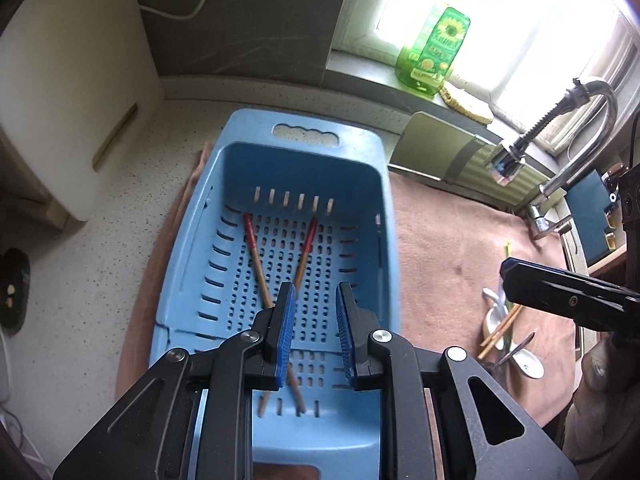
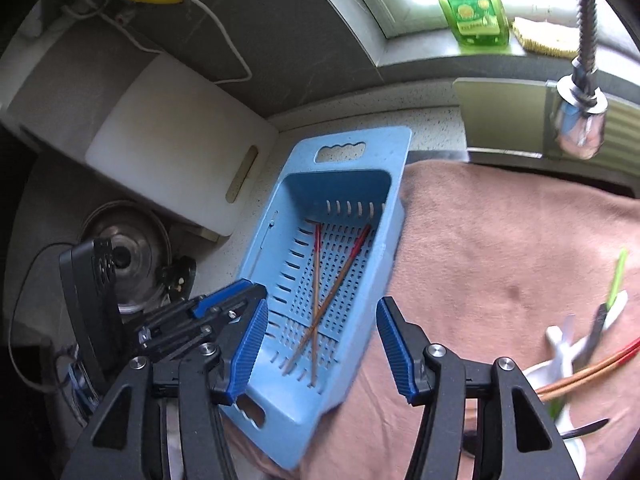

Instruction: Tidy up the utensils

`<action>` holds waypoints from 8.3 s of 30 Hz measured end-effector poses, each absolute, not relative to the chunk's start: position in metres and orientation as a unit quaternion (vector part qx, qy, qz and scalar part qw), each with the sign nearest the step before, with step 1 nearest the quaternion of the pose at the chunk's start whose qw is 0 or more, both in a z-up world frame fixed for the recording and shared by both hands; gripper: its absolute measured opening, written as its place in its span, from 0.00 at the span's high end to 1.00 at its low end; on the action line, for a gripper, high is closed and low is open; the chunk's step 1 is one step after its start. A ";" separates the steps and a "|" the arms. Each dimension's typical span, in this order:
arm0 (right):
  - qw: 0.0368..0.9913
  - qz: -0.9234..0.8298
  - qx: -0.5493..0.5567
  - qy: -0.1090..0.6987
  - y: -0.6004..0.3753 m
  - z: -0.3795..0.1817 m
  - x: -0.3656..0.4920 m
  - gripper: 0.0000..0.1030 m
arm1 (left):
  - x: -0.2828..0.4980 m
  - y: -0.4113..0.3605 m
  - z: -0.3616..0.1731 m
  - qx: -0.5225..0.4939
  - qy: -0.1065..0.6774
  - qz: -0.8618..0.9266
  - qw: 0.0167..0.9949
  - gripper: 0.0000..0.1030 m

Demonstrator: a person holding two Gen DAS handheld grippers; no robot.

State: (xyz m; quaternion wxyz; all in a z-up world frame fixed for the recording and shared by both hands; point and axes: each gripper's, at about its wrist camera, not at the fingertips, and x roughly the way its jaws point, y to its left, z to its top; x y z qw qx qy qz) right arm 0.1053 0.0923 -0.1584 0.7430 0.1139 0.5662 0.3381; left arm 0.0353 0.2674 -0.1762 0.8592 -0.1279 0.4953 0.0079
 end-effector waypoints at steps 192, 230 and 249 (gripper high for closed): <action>0.684 0.217 0.293 0.632 -0.176 -0.236 0.125 0.72 | 0.099 0.079 -0.267 -0.105 0.614 -0.113 0.774 0.91; 0.665 0.274 0.154 0.678 -0.022 -0.278 0.116 0.77 | 0.049 0.135 -0.267 -0.201 0.557 -0.021 0.806 0.94; 0.664 0.246 0.178 0.683 -0.037 -0.278 0.138 0.75 | 0.042 0.128 -0.273 -0.194 0.578 -0.038 0.792 0.92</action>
